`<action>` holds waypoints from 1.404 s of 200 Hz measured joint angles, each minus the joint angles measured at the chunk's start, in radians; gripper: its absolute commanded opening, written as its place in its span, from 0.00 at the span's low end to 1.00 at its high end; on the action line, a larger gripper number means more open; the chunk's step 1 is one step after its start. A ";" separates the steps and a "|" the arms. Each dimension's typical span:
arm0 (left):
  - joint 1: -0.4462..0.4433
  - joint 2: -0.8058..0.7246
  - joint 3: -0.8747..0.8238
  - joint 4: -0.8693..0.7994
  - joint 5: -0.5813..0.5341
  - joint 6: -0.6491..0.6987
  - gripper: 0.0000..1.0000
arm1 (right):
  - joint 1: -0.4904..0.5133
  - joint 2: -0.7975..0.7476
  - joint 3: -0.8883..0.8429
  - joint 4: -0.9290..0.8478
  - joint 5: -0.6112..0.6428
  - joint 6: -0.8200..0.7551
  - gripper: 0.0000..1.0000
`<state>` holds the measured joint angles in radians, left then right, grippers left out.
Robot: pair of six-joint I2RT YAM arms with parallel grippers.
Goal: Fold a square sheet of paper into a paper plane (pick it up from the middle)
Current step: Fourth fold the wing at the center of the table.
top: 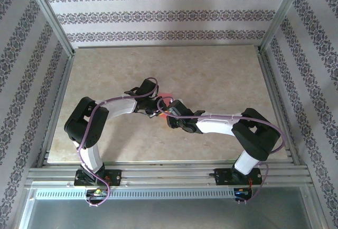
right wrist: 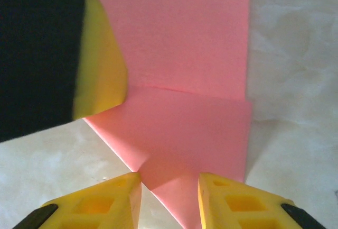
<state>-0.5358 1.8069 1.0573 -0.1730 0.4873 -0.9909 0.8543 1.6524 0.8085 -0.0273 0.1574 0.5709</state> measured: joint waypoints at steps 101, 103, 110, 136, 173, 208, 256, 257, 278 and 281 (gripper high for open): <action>0.000 0.000 0.022 -0.031 -0.002 -0.008 0.11 | 0.018 -0.058 -0.060 0.024 0.039 -0.153 0.40; 0.000 0.000 0.023 -0.032 -0.002 -0.008 0.11 | 0.017 -0.060 -0.061 0.024 0.036 -0.156 0.40; 0.000 0.000 0.027 -0.037 -0.001 -0.008 0.11 | 0.012 -0.061 -0.063 0.027 0.028 -0.167 0.40; 0.000 0.000 0.037 -0.051 0.002 -0.008 0.11 | 0.009 -0.060 -0.063 0.039 0.007 -0.200 0.39; 0.000 0.000 0.043 -0.061 0.002 -0.008 0.11 | 0.005 -0.040 -0.060 0.046 -0.001 -0.212 0.37; 0.000 0.000 0.043 -0.064 0.002 -0.008 0.11 | 0.005 -0.019 -0.058 0.047 -0.002 -0.212 0.32; 0.001 0.000 0.043 -0.068 0.002 -0.008 0.11 | 0.005 -0.006 -0.056 0.048 -0.002 -0.216 0.31; 0.001 0.000 0.043 -0.068 0.002 -0.008 0.11 | 0.005 -0.006 -0.056 0.048 -0.002 -0.216 0.31; 0.001 0.000 0.043 -0.068 0.002 -0.008 0.11 | 0.005 -0.005 -0.056 0.048 0.002 -0.218 0.34; 0.001 0.000 0.043 -0.068 0.002 -0.008 0.11 | 0.005 -0.005 -0.056 0.048 0.003 -0.220 0.34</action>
<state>-0.5350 1.8069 1.1004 -0.2409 0.4892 -0.9989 0.8593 1.6470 0.7525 0.0208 0.1604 0.3511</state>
